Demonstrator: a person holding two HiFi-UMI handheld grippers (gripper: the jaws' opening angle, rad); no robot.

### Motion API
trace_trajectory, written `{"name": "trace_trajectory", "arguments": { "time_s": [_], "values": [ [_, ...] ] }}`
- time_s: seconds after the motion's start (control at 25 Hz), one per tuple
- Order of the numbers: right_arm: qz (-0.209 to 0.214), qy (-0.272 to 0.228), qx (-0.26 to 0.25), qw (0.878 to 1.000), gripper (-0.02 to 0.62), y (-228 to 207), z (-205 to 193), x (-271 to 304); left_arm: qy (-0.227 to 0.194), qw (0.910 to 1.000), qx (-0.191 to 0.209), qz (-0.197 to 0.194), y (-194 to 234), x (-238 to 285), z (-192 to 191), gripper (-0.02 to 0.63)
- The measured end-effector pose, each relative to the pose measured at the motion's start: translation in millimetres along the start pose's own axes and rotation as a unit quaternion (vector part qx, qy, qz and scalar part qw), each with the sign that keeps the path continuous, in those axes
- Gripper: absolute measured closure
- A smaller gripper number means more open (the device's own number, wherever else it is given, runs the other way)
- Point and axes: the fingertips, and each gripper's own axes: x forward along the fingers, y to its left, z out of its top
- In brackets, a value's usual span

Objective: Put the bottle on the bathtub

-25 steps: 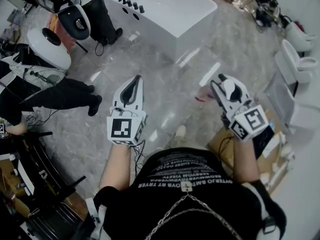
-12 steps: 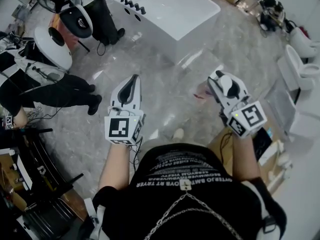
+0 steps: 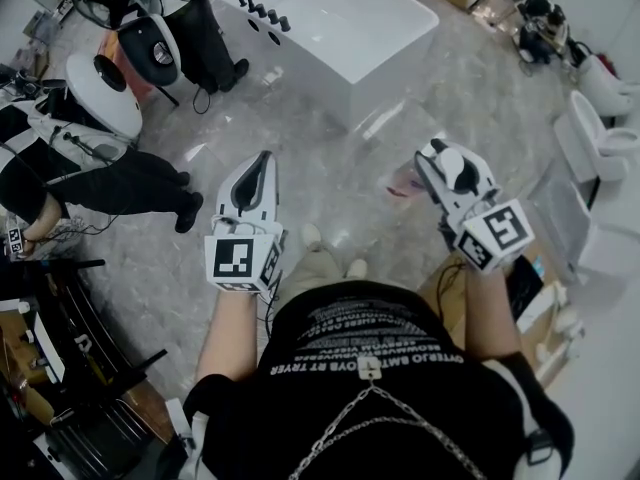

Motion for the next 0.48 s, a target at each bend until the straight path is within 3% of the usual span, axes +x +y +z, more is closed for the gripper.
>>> {"name": "trace_trajectory", "arguments": {
  "time_s": [0.24,0.48],
  "values": [
    [-0.007,-0.001,-0.001,1.0,0.468,-3,2,14,-0.009,0.9996,0.024,-0.01,9,14,0,0.596],
    [-0.011,0.004,0.0,1.0,0.468,-10,6,34,-0.009,0.9996,0.019,-0.02,24,37,2,0.595]
  ]
}}
